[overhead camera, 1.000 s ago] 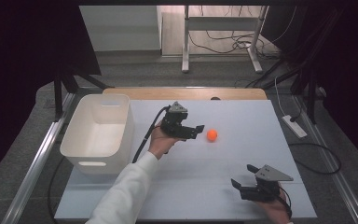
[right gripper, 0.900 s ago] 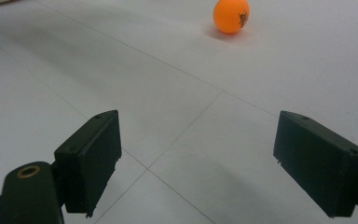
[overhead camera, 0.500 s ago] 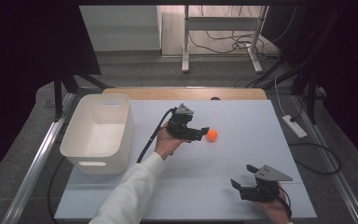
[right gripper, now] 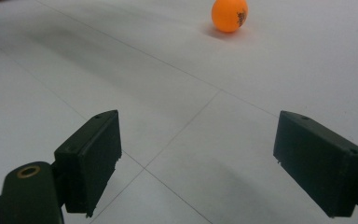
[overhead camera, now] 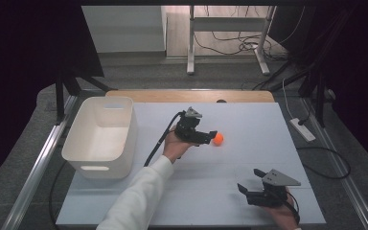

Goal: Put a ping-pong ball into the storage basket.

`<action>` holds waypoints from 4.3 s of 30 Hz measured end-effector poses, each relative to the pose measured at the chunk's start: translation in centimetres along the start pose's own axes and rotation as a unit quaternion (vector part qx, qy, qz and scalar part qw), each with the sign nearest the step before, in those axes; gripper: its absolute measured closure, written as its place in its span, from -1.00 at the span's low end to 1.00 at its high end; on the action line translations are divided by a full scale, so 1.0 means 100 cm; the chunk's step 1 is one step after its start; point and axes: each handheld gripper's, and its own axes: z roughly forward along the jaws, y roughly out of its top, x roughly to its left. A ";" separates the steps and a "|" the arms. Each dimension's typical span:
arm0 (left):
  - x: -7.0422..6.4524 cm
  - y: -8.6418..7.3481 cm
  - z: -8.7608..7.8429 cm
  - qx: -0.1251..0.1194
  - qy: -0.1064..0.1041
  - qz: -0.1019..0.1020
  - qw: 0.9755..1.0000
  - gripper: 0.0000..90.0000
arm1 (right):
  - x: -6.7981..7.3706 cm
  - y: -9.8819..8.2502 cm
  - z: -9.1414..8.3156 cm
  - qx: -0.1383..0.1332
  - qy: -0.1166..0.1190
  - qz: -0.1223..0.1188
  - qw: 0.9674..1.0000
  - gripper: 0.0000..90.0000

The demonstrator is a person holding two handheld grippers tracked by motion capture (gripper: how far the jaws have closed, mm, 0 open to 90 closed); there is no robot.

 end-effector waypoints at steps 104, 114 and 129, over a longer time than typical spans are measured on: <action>0.002 -0.007 0.096 0.114 -0.017 0.027 0.993 0.02 | -0.003 0.000 0.002 0.004 0.001 -0.004 1.000 -0.67; -0.001 -0.005 0.091 0.107 -0.018 0.035 0.993 0.13 | -0.003 0.000 0.001 0.003 0.000 -0.003 1.000 -0.67; -0.010 0.003 0.075 0.089 -0.021 0.050 0.995 0.13 | -0.003 0.000 0.001 0.001 -0.001 -0.004 1.000 -0.67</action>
